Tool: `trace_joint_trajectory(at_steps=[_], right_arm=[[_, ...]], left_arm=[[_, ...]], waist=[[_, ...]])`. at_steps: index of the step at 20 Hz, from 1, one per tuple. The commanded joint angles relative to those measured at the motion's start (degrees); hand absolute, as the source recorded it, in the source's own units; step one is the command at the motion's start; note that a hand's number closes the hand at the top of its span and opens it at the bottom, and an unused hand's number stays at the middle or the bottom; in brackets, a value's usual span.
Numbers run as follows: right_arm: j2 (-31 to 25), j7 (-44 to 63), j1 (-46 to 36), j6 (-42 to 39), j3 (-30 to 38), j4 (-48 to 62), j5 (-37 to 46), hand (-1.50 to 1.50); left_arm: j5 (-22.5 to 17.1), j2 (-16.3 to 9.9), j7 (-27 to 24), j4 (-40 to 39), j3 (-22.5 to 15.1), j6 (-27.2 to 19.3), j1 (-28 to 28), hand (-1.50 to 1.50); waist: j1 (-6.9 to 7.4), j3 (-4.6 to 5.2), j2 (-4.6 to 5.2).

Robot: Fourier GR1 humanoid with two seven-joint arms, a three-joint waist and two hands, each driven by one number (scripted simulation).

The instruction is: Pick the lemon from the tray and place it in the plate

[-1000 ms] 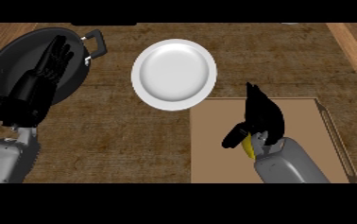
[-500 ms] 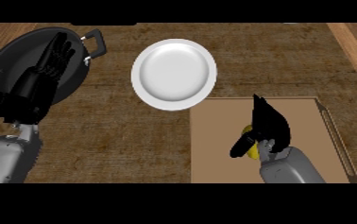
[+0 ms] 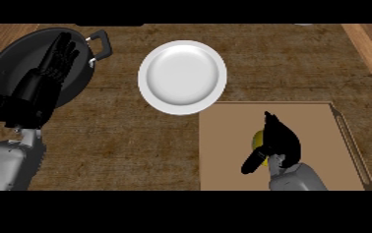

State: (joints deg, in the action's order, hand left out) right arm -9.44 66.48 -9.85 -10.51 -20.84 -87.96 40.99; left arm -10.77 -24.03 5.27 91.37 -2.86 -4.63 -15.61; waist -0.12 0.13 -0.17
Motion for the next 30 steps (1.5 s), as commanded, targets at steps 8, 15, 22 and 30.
trace_joint_trajectory(at_steps=[8, 15, 22, 30], right_arm=[[-1.5, -0.2, -3.2, 2.5, 2.0, 4.0, 12.4, 1.5], [-16.9, -8.7, 18.7, -2.8, 7.5, -16.3, 8.3, 1.5], [-20.2, -11.5, 21.0, 0.2, 9.9, -26.4, 15.4, 1.5], [-14.0, -10.7, 9.6, -3.8, 4.6, -39.1, 13.8, 1.5]], left_arm=[[0.1, 0.2, 0.7, -1.5, 2.8, 2.9, -1.7, 0.0], [3.2, 2.2, 0.0, 0.1, 1.5, 0.9, 1.3, 0.0], [3.0, 2.5, -0.4, 0.4, 3.2, 3.1, 2.0, 0.0], [4.1, 3.4, 0.0, -1.8, 3.7, 2.7, -1.3, 0.0]], waist=[[0.25, -0.12, 0.19], [-1.16, -0.1, -0.1], [-0.42, -0.11, 0.05], [-0.11, -0.08, 0.23]])
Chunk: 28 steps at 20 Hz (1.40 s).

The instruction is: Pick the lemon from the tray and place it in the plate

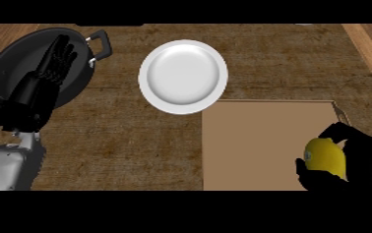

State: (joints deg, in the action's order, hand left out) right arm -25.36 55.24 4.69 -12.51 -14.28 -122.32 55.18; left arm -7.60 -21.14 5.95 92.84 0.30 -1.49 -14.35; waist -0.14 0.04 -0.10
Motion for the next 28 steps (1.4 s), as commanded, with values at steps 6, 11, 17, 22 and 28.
trace_joint_trajectory(at_steps=[6, 11, 17, 22, 28], right_arm=[[11.5, 4.1, -19.7, -1.3, -5.6, -3.9, -0.5, 1.5], [18.9, 3.1, -34.1, -1.7, -5.2, 10.1, -0.8, 1.5], [25.1, 0.4, -41.5, 5.9, -4.5, 25.1, 1.7, 1.5], [25.3, -3.2, -50.4, 15.5, -1.0, 42.1, -4.8, 1.5], [25.3, -5.6, -62.7, 22.0, 1.5, 62.3, -10.2, 1.5]], left_arm=[[-0.7, -0.6, 1.9, -0.1, 0.5, 2.4, -1.2, 0.0], [-0.2, 0.3, 0.3, -2.5, 2.0, 2.4, -2.7, 0.0], [0.6, 0.8, 0.3, -0.4, 2.2, 3.4, -1.7, 0.0], [1.1, 1.4, 1.2, 0.1, 1.9, 3.2, -1.6, 0.0], [3.0, 3.4, 2.7, 0.4, 0.3, 1.8, -4.1, 0.0]], waist=[[1.13, 0.01, 0.05], [1.16, 0.02, 0.26], [0.95, -0.02, 0.23], [1.76, -0.03, 0.42], [2.15, -0.02, 0.67]])
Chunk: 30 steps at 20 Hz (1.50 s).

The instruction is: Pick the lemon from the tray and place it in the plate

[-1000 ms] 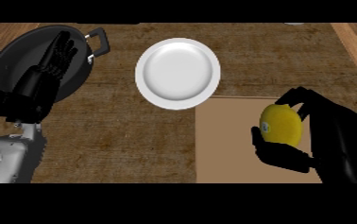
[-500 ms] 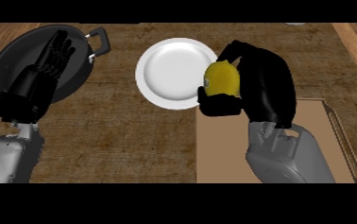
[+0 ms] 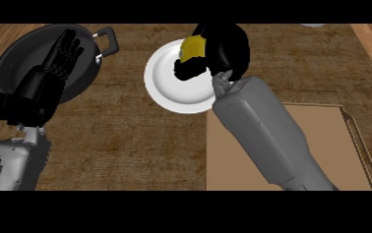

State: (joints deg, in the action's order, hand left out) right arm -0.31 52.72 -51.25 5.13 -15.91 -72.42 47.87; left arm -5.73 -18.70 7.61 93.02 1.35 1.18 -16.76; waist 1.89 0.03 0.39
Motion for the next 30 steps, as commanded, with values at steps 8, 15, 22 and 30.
trace_joint_trajectory(at_steps=[8, 15, 22, 30], right_arm=[[0.3, -7.0, -14.7, 15.2, -3.3, 35.1, -8.9, 1.5], [0.3, -11.3, -15.5, 23.1, -0.6, 45.3, -16.4, -1.5], [0.3, -24.7, -14.8, 27.4, 3.7, 47.0, -25.7, -1.5], [0.3, -33.9, -15.5, 39.1, 8.6, 45.6, -34.5, -1.5]], left_arm=[[1.3, 1.0, -3.5, -3.0, -0.3, 1.6, -0.6, 0.0], [1.2, 1.7, -4.2, -3.6, -0.7, 2.4, -0.6, 0.0], [0.8, 1.0, -1.6, -2.1, -0.8, 3.3, -2.4, 0.0], [1.9, 2.1, -2.3, -3.1, -0.9, 2.2, -2.1, 0.0]], waist=[[2.0, 0.04, 0.72], [3.5, 0.03, 1.17], [4.21, -0.06, 1.33], [3.77, -0.08, 1.29]])
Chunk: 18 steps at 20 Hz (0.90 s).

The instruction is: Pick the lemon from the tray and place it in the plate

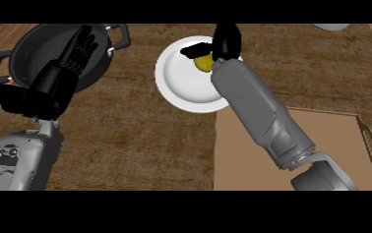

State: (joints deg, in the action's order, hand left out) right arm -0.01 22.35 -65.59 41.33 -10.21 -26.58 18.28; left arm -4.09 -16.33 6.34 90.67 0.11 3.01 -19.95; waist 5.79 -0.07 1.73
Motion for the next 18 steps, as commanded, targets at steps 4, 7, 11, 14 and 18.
trace_joint_trajectory(at_steps=[4, 7, 11, 14, 18], right_arm=[[0.0, -10.3, -0.2, 5.7, 5.3, -0.4, -8.9, -1.5], [0.0, -12.1, 2.4, 7.3, 6.6, -2.0, -12.4, -1.5], [-0.6, -12.1, 6.8, 5.6, 7.0, -8.9, -10.3, -1.5], [-4.9, -16.5, 14.2, 0.8, 7.9, -14.6, -12.0, -1.5], [-8.1, -12.1, 23.5, -3.8, 4.3, -27.1, -10.9, -1.5]], left_arm=[[1.1, 0.6, -0.3, -1.7, 0.8, -1.3, -0.7, 0.0], [1.2, 1.3, -0.9, 0.9, 0.7, -1.5, 4.4, 0.0], [0.8, -0.7, -0.7, -0.4, 3.8, -0.8, 3.9, 0.0], [-0.1, -0.2, 3.1, 4.8, 3.3, -0.9, 5.1, 0.0], [-0.1, -0.5, 2.4, 1.5, 4.5, -0.1, 4.3, 0.0]], waist=[[-2.08, 0.02, -0.5], [-2.89, 0.03, -1.08], [-5.8, 0.07, -1.83], [-5.96, 0.03, -2.0], [-6.92, 0.07, -2.15]])
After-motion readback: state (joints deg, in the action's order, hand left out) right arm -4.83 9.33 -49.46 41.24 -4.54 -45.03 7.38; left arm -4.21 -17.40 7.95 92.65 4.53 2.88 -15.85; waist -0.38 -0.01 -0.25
